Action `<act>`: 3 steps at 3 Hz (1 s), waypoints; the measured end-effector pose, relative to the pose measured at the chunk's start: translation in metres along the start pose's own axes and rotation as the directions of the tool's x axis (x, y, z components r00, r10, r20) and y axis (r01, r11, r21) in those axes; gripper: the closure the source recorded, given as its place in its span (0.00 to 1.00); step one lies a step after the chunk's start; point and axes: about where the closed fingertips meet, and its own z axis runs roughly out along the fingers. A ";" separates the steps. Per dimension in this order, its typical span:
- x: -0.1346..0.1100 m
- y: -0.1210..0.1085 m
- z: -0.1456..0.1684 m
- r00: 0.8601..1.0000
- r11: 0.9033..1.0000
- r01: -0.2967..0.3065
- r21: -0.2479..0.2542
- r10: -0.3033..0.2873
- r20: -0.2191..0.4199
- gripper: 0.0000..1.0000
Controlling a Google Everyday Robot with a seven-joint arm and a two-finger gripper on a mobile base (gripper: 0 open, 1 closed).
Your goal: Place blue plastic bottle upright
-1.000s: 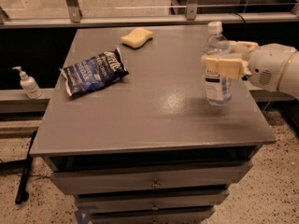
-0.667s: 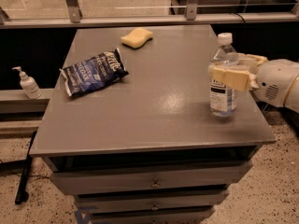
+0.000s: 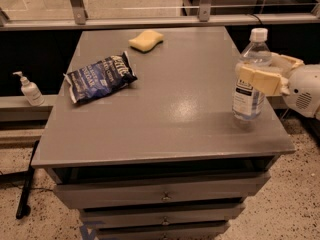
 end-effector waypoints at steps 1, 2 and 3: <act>-0.010 -0.002 0.005 0.996 1.000 0.011 0.007 -0.012 0.087 1.00; -0.014 0.005 0.022 0.988 0.999 0.047 -0.027 -0.043 0.146 1.00; -0.012 0.016 0.039 0.981 0.995 0.072 -0.069 -0.058 0.184 1.00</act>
Offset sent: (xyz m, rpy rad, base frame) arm 0.0275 0.0331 0.0145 0.0513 -0.2206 0.0806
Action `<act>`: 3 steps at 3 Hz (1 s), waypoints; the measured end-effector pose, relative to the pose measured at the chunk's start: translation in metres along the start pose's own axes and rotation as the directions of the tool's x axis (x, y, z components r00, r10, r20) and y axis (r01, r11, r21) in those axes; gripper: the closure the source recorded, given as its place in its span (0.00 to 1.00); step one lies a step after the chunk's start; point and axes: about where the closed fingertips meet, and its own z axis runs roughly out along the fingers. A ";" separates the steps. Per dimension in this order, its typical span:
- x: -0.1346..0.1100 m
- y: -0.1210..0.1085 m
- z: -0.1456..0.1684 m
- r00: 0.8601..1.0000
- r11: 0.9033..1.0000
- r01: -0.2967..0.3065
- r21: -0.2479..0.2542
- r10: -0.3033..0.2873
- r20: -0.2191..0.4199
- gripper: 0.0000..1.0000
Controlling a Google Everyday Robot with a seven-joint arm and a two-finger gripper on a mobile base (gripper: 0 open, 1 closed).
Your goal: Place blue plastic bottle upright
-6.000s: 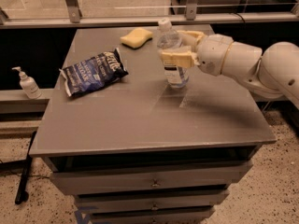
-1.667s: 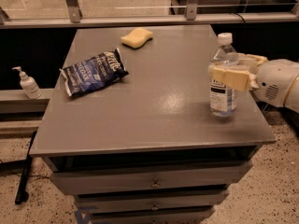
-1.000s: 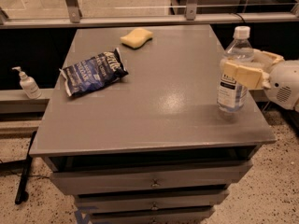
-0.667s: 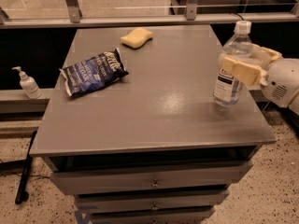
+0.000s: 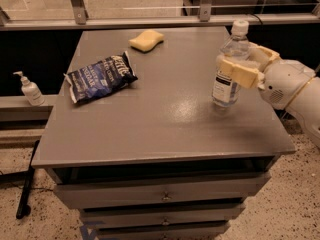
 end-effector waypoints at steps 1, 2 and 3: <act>0.005 0.010 0.012 0.999 0.999 0.017 -0.035 -0.016 0.034 1.00; 0.011 0.017 0.019 0.998 0.998 0.030 -0.058 -0.027 0.061 1.00; 0.017 0.021 0.022 0.997 0.996 0.038 -0.076 -0.033 0.072 1.00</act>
Offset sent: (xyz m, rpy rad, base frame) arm 0.0081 0.0316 -0.0184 0.0124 -0.1002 0.0814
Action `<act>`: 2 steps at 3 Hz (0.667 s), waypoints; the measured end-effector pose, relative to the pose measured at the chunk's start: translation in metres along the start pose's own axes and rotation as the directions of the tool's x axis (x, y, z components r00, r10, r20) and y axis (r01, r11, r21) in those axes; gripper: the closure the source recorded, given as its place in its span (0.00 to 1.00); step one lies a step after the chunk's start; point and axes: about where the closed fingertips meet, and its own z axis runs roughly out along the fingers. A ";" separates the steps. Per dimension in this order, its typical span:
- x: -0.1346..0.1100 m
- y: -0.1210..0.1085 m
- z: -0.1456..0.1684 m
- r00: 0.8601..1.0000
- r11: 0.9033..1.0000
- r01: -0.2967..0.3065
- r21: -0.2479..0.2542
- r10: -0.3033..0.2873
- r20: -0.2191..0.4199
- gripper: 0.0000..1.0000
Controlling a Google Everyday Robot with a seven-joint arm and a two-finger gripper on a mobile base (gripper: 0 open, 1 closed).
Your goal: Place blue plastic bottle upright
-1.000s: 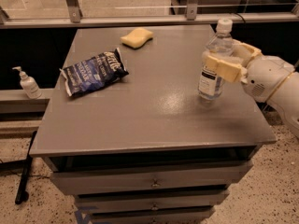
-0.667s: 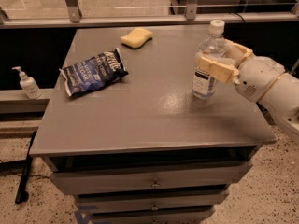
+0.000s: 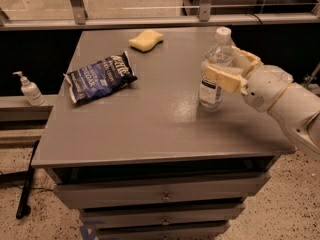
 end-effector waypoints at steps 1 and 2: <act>0.005 0.003 0.003 1.000 1.000 0.001 -0.020 -0.001 -0.006 0.82; 0.008 0.005 0.005 1.000 0.999 -0.003 -0.033 0.003 -0.013 0.59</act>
Offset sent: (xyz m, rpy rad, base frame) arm 0.0031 0.0056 -0.0133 -0.0178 0.0217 0.0379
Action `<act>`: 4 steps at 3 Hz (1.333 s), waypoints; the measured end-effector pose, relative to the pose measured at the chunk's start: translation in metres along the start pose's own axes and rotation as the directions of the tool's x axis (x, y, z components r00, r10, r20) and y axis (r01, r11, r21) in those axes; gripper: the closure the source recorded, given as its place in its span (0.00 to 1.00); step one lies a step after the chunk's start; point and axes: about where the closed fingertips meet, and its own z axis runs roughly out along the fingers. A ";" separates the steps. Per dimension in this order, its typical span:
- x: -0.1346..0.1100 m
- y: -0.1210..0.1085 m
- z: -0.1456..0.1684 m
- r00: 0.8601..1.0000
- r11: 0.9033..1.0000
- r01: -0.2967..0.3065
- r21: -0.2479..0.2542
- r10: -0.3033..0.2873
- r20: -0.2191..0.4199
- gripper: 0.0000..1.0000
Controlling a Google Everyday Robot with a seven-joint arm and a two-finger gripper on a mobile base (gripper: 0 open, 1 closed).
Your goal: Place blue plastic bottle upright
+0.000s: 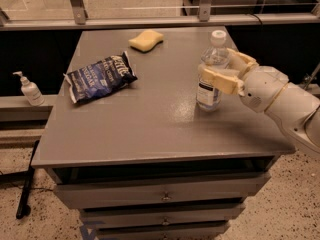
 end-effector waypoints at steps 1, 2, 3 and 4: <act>0.003 0.001 0.000 1.000 1.000 -0.004 -0.006 0.004 -0.004 0.36; 0.005 0.002 0.000 1.000 1.000 -0.013 -0.009 0.013 -0.009 0.12; 0.007 0.002 -0.001 1.000 1.000 -0.018 -0.009 0.018 -0.017 0.00; 0.007 0.001 -0.002 1.000 1.000 -0.019 -0.008 0.019 -0.021 0.00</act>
Offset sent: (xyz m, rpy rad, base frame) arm -0.0007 -0.0040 -0.0104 0.0056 0.0292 0.0048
